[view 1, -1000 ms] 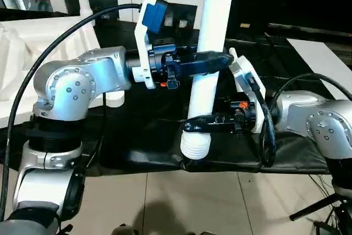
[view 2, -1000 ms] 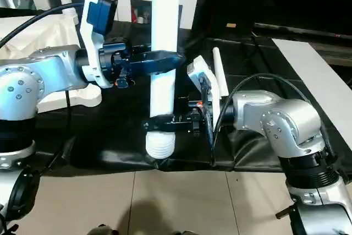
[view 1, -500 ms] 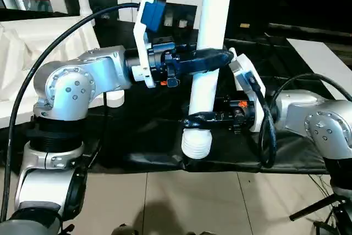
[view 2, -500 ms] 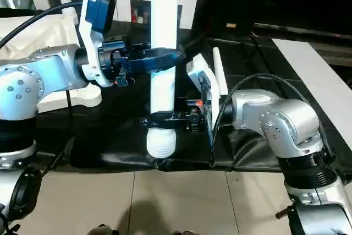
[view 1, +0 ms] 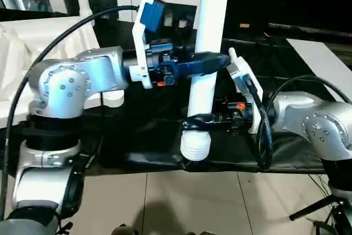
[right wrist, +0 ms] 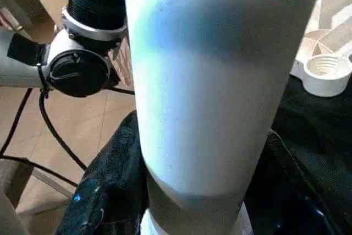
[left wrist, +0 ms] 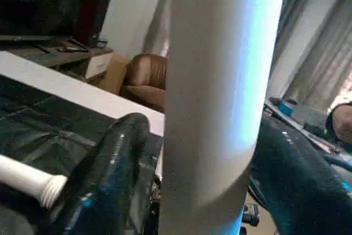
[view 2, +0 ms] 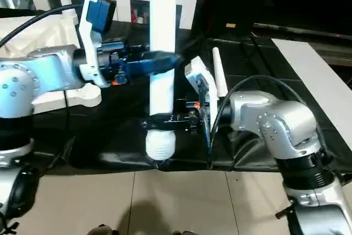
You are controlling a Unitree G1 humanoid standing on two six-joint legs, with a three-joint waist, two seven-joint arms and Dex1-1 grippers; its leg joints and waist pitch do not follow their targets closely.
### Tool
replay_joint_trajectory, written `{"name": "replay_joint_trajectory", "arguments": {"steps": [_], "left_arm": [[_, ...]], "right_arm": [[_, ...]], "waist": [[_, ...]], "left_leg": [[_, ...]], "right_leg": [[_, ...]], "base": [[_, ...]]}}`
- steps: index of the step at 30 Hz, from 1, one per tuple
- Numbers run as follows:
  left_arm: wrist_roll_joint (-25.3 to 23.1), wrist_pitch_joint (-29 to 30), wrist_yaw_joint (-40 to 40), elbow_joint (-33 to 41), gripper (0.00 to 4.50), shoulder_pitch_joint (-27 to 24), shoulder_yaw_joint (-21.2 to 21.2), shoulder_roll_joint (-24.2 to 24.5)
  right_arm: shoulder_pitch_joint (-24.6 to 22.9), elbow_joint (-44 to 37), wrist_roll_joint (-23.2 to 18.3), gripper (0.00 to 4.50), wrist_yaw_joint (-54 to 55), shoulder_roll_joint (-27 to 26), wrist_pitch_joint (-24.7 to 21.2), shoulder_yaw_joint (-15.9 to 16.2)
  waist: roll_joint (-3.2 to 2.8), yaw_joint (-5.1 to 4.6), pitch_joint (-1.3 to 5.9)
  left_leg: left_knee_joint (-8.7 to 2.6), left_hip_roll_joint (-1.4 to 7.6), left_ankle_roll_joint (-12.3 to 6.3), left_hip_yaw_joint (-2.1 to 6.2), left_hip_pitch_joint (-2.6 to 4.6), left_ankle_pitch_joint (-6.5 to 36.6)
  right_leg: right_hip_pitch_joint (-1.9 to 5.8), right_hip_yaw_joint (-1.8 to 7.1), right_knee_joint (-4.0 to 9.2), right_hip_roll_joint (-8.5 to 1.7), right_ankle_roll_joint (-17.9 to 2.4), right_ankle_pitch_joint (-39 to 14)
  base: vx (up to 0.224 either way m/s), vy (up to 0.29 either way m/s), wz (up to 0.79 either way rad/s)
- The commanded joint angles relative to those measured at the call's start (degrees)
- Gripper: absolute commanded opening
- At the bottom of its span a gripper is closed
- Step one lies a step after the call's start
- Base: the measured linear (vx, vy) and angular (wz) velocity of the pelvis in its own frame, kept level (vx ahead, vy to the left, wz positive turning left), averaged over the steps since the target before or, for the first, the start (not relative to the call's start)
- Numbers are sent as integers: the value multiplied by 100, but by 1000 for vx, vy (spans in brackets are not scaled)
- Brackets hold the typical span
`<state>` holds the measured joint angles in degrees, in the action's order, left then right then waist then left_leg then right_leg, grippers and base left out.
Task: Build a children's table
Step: Pick table leg
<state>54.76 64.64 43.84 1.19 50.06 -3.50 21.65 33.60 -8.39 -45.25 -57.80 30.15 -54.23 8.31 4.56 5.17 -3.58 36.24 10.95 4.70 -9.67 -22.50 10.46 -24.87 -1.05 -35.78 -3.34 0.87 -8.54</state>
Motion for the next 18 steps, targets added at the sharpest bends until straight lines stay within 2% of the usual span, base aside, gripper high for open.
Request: {"name": "replay_joint_trajectory", "arguments": {"steps": [1, 4, 8, 9, 11, 13, 14, 16, 17, 18], "left_arm": [[-58, 20, -11, -78, 352, 156, -14, 87], [-84, 5, 47, -81, 380, 125, -17, 155], [-40, -65, 72, 347, 395, -140, -126, 308], [100, 40, 38, 502, 418, -298, -248, 355], [158, 51, -12, 722, 427, -610, -397, 470], [16, -3, -167, 1031, 434, -968, -465, 647], [-136, 36, -363, 1274, 443, -1215, -489, 792], [-263, -4, -566, 1390, 450, -1379, -572, 806], [-319, -39, -690, 1452, 450, -1464, -637, 786], [-412, -260, -1024, 1570, 450, -1663, -891, 563]], "right_arm": [[-49, -266, -148, 187, 114, 47, 65, -354], [-154, -436, -268, 187, 185, 71, 3, -494], [-510, -725, -375, 187, 343, 233, -48, -880], [-660, -804, -449, 186, 388, 320, -67, -1101], [-835, -900, -791, 186, 449, 397, -182, -1602], [-1055, -976, -929, 186, 556, 510, -239, -2059], [-1263, -1051, -898, 186, 670, 591, -236, -2299], [-1415, -1081, -765, 186, 783, 625, -179, -2401], [-1502, -1114, -672, 186, 873, 632, -128, -2439], [-1615, -1100, -338, 186, 1264, 532, 10, -2480]], "waist": [[-53, 9, 427], [-77, 21, 421], [-79, 33, 411], [-28, 22, 413], [-55, 31, 405], [-70, 35, 402], [-75, 30, 401], [-67, 10, 388], [-62, -7, 378], [-50, -12, 376]], "left_leg": [[-443, 105, 293, 24, 95, 1147], [-448, 105, 298, 21, 103, 1164], [-463, 128, 324, 29, 110, 1257], [-458, 119, 312, 21, 97, 1247], [-452, 111, 298, 21, 98, 1270], [-454, 120, 284, 26, 113, 1342], [-462, 123, 279, 28, 109, 1352], [-466, 119, 268, 25, 114, 1432], [-454, 106, 257, 24, 119, 1507], [-442, 93, 254, 23, 124, 1540]], "right_leg": [[311, 106, 432, -292, -733, -2194], [305, 114, 435, -293, -726, -2195], [308, 116, 423, -301, -761, -2131], [317, 111, 430, -295, -750, -2160], [305, 115, 438, -304, -701, -2348], [294, 111, 452, -302, -640, -2471], [287, 107, 462, -288, -594, -2484], [271, 96, 493, -274, -512, -2660], [253, 86, 530, -278, -451, -2907], [242, 76, 551, -278, -412, -3052]], "base": [[0, 0, 0], [0, 0, 0], [0, 0, 0], [0, 0, 0], [0, 0, 0], [0, 0, 0], [0, 0, 0], [0, 0, 0], [0, 0, 0], [0, 0, 0]]}}
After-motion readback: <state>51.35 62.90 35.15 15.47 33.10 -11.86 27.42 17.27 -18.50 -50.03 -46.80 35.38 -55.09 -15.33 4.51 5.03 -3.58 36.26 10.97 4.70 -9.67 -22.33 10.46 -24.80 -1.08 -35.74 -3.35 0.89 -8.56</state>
